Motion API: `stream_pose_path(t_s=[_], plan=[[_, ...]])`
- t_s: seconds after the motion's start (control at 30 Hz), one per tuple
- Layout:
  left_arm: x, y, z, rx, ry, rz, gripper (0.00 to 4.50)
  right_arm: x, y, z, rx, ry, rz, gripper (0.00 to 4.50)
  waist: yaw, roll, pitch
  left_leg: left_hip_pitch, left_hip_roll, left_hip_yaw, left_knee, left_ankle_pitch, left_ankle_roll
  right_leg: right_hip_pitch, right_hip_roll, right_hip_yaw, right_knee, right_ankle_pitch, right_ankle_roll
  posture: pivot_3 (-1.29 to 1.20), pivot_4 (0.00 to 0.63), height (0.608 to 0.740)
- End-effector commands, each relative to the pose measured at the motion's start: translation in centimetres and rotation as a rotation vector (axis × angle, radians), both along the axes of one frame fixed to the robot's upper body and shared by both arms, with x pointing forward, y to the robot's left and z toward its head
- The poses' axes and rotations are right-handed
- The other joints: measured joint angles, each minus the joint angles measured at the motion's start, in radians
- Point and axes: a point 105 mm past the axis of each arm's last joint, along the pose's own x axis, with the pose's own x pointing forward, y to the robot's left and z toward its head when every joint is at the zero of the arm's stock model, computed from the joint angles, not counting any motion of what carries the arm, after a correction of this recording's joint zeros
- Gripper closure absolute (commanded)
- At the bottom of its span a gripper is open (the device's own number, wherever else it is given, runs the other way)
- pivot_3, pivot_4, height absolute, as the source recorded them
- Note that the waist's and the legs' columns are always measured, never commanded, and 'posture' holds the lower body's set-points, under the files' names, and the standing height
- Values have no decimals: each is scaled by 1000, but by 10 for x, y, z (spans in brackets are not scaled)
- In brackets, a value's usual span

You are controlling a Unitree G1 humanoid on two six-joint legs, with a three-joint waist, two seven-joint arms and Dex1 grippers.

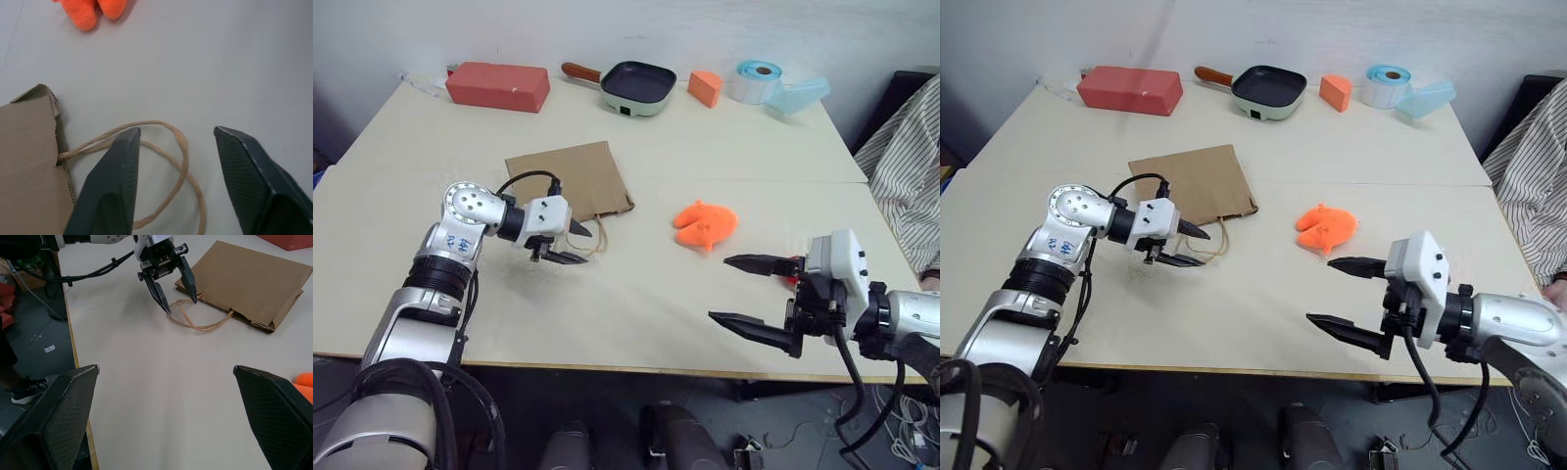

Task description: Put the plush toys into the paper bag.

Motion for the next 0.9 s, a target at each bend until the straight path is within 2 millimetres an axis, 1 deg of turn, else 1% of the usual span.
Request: stream_pose_path(t_s=[0.03,0.13,0.17,0.33,0.37,0.4,0.47,0.5,0.57,0.63,0.67,0.73,0.8,0.83,0.87,0.9], plan=[[7,1,6,14,-47,11,3210,-3,4,7,-1,-53,6,0,0,0,0,0,0,0,0,0,0,0,0,0,0,0,0,0,150,740],[9,4,0,42,-46,18,4199,-1,2,6,-7,-54,-9,0,0,0,0,0,0,0,0,0,0,0,0,0,0,0,0,0,150,740],[9,5,-2,52,-44,19,4465,0,1,6,-8,-54,-10,0,0,0,0,0,0,0,0,0,0,0,0,0,0,0,0,0,150,740],[10,5,-4,55,-34,25,4465,3,0,5,-11,-54,-14,0,1,0,0,0,0,0,0,0,0,0,0,0,1,0,0,0,150,740],[10,2,1,22,-18,23,4465,4,0,5,-11,-55,-13,0,1,0,0,0,0,0,0,0,0,0,0,0,1,0,0,0,150,740],[10,-3,11,-40,12,25,4465,4,1,5,-11,-55,-11,0,1,0,0,0,0,0,0,0,0,0,0,0,1,0,0,0,150,740],[7,-14,36,-189,107,10,4465,6,3,6,1,-52,-1,0,1,0,0,-1,0,0,0,0,0,-1,0,0,1,0,0,0,150,740],[4,-17,45,-236,148,-3,4465,6,3,6,7,-50,4,0,2,-1,0,-2,0,0,1,0,0,-2,0,0,2,0,0,0,150,740],[-10,-26,73,-348,255,-65,4465,8,7,7,27,-45,12,0,0,-1,0,-6,0,-1,2,0,0,-5,0,-1,3,0,0,0,150,740],[-22,-31,92,-417,307,-110,4465,11,11,7,61,-33,14,0,-3,-1,0,-12,0,-1,4,0,0,-11,0,-1,5,0,0,0,150,740],[-26,-33,99,-439,315,-120,4465,12,14,7,79,-27,13,0,-4,-1,0,-14,0,-1,6,0,0,-13,0,-1,7,0,0,0,150,740],[-39,-43,115,-493,334,-160,4465,30,23,6,168,-27,-42,0,-10,-1,0,-13,1,-1,7,0,0,-13,0,0,8,0,0,0,150,740],[-51,-51,122,-512,339,-186,4500,52,35,-2,201,-22,-105,391,-14,-1,0,-13,1,-1,10,0,-1,-13,0,0,10,0,0,0,150,740],[-55,-55,123,-515,337,-189,4500,60,42,-6,203,-21,-116,636,-14,-1,0,-13,1,-1,11,0,-1,-13,0,1,11,0,0,0,150,740],[-59,-57,124,-522,338,-194,4500,66,50,-9,207,-20,-114,914,-14,0,0,-13,1,-1,13,0,-1,-13,0,1,11,0,0,0,150,740],[-61,-59,125,-529,342,-191,4500,70,57,-11,209,-19,-108,1300,-12,0,0,-13,1,-1,14,0,-1,-13,0,1,11,0,0,0,150,740]])
